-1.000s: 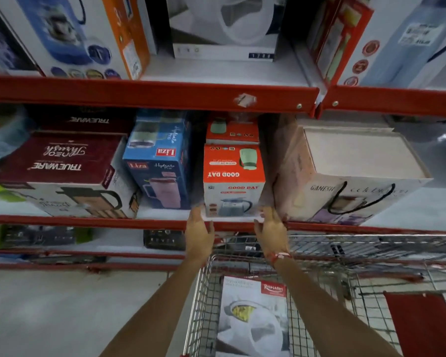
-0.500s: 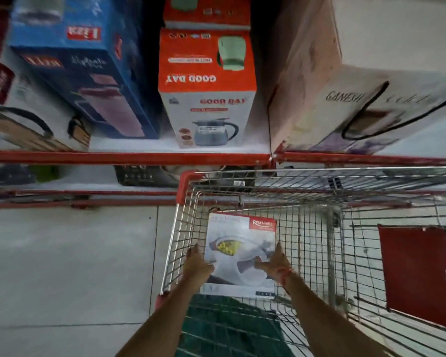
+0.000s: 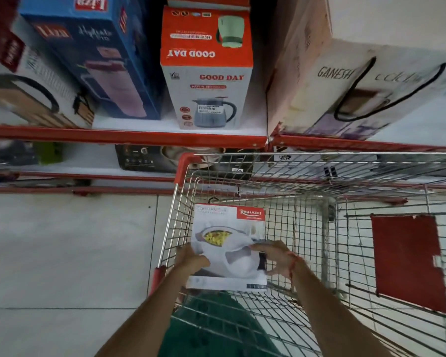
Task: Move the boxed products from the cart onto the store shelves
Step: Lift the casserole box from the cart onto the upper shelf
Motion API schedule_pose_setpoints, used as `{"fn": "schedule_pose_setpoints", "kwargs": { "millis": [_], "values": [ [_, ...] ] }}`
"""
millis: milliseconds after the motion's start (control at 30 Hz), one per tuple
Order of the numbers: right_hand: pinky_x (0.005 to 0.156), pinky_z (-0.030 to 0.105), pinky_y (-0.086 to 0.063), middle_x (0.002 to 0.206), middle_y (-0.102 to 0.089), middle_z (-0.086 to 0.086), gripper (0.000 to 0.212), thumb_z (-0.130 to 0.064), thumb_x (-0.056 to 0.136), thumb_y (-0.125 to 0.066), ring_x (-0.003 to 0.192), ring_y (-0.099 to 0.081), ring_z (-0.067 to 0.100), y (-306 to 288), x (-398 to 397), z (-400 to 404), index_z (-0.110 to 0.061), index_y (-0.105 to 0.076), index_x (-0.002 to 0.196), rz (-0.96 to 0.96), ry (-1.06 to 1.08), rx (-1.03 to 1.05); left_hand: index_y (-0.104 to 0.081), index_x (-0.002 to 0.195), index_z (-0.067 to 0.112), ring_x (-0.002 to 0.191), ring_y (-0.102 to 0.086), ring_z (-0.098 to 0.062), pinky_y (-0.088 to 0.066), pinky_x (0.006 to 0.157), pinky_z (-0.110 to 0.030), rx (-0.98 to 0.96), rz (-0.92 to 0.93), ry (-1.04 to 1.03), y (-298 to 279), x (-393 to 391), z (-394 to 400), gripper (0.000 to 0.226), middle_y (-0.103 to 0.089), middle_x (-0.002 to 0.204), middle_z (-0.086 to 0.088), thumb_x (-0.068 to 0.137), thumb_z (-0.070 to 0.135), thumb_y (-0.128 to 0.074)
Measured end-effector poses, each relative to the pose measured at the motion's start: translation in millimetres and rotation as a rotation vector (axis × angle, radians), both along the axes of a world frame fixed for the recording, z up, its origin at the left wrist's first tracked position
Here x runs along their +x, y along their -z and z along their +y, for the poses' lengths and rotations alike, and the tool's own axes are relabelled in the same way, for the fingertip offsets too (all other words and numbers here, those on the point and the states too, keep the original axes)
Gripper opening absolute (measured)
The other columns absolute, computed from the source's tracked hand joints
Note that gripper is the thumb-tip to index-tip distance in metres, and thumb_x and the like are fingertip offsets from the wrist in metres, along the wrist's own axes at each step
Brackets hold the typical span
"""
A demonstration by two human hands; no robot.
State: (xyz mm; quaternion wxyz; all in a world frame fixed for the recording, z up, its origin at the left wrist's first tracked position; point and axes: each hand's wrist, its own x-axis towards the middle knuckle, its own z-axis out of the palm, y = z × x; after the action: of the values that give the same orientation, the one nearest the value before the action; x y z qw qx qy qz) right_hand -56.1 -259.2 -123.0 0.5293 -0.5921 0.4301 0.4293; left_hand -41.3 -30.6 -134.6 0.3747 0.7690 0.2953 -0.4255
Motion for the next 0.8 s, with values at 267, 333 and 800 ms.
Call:
{"fn": "schedule_pose_setpoints", "kwargs": {
  "millis": [267, 333, 800],
  "values": [
    [0.099, 0.056, -0.046, 0.127, -0.060, 0.014, 0.054, -0.008, 0.073, -0.077, 0.115, -0.056, 0.032, -95, -39, 2, -0.011, -0.050, 0.120, -0.277, 0.111, -0.112, -0.049, 0.110, 0.016, 0.089, -0.062, -0.020, -0.057, 0.073, -0.036, -0.178, -0.189, -0.032, -89, -26, 30, 0.051, -0.061, 0.102, -0.002, 0.067, 0.006, -0.073],
    [0.086, 0.048, -0.055, 0.122, -0.062, 0.011, 0.048, -0.006, 0.079, -0.072, 0.106, -0.060, 0.028, -120, -45, 7, -0.009, -0.049, 0.120, -0.404, 0.107, -0.143, -0.051, 0.104, 0.017, 0.094, -0.065, -0.024, -0.056, 0.086, -0.047, -0.201, -0.286, -0.061, -117, -28, 46, 0.044, -0.066, 0.105, -0.007, 0.067, 0.006, -0.073],
    [0.090, 0.051, -0.055, 0.099, -0.062, -0.011, 0.040, -0.016, 0.077, -0.074, 0.097, -0.064, 0.017, -251, -15, 57, -0.024, -0.056, 0.111, -0.889, -0.003, -0.403, -0.051, 0.102, 0.018, 0.084, -0.066, -0.014, -0.058, 0.081, -0.046, -0.172, -0.747, -0.069, -246, -7, 91, 0.036, -0.067, 0.090, 0.007, 0.076, 0.002, -0.070]
  ]
}}
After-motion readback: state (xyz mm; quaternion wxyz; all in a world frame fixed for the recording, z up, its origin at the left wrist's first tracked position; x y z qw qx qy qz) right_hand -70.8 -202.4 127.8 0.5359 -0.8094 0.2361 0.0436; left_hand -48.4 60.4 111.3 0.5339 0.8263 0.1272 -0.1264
